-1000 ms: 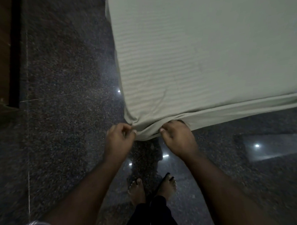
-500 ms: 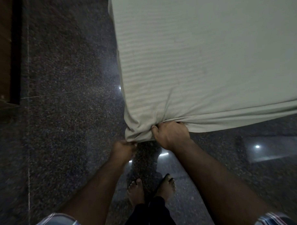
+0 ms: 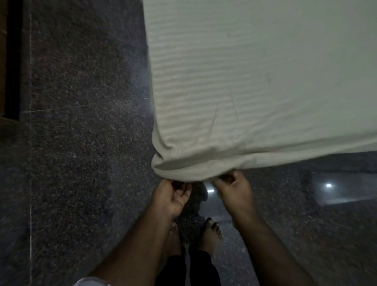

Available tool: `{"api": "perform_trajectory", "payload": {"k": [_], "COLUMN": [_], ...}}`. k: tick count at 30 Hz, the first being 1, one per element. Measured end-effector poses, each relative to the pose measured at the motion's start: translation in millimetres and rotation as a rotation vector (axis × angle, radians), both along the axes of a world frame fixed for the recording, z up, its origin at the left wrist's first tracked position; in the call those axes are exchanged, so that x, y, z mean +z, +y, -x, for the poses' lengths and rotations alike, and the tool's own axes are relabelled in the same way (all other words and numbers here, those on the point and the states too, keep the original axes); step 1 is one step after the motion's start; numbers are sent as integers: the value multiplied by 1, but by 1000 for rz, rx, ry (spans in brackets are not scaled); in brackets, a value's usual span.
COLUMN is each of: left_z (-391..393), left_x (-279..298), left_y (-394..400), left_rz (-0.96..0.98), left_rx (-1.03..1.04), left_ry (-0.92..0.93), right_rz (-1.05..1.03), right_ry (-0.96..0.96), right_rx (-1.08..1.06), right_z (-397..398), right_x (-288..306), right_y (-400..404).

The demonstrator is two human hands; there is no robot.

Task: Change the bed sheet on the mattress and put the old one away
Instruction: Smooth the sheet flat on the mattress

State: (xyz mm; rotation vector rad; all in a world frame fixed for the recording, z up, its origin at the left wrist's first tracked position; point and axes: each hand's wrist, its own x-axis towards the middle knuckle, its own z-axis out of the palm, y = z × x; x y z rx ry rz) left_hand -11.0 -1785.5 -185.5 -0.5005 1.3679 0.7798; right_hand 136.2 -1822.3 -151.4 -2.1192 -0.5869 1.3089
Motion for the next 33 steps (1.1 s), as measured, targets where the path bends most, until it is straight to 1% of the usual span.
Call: {"api": "perform_trajectory", "payload": {"k": [1,2,3,4,5,6,7,8,9,11,12,15,16,18,21,23,25,26,28,30,31,33], "left_z": [5,11,19,28,36,41,43,44,43,43,43,47,51,62,80,78,73,73,74,78,78,74], "left_x": [5,10,16,21,23,26,28,30,32,32,31,26,23,21,22,25,22,16,5,-3,-6,-10], "left_y": [-4,-8,-10,-10,-9,-9,-8,-10,-12,-17,-19,-14,-10,0,16,40,69,77,80,76,78,88], "left_rz": [-17,-51,-104,-164,-218,-259,-289,-311,-336,-412,-474,-647,-660,-663,-686,-677,-643,-616,-543,-492,-467,-421], "left_rx": [-14,-33,-51,-72,-106,-150,-192,-221,-231,-274,-348,-706,-782,-894,-1029,-1017,-1013,-1074,-1277,-1404,-1450,-1594], "left_ry": [51,114,187,271,358,431,485,522,536,579,656,996,1044,1028,902,860,883,912,965,921,895,904], "right_rz": [54,60,27,-23,-123,-269,-411,-492,-521,-483,-445,-380,-371,-341,-251,-178,-109,-72,-8,5,43,147], "right_ry": [123,135,51,-72,-196,-309,-417,-517,-605,-728,-774,-929,-953,-969,-941,-900,-866,-855,-845,-854,-836,-798], "right_rx": [-29,7,82,155,205,249,317,416,530,718,792,925,950,981,1019,1054,1071,1078,1069,1076,1103,1152], "right_z": [7,12,17,22,26,28,28,27,24,15,12,9,10,13,19,21,22,24,27,32,34,32], "right_x": [-7,-10,-10,-5,1,7,10,10,7,4,5,9,10,13,13,16,17,18,19,24,29,26], "right_y": [1,3,5,7,9,10,12,15,19,25,27,30,30,34,37,39,45,50,58,68,75,92]}}
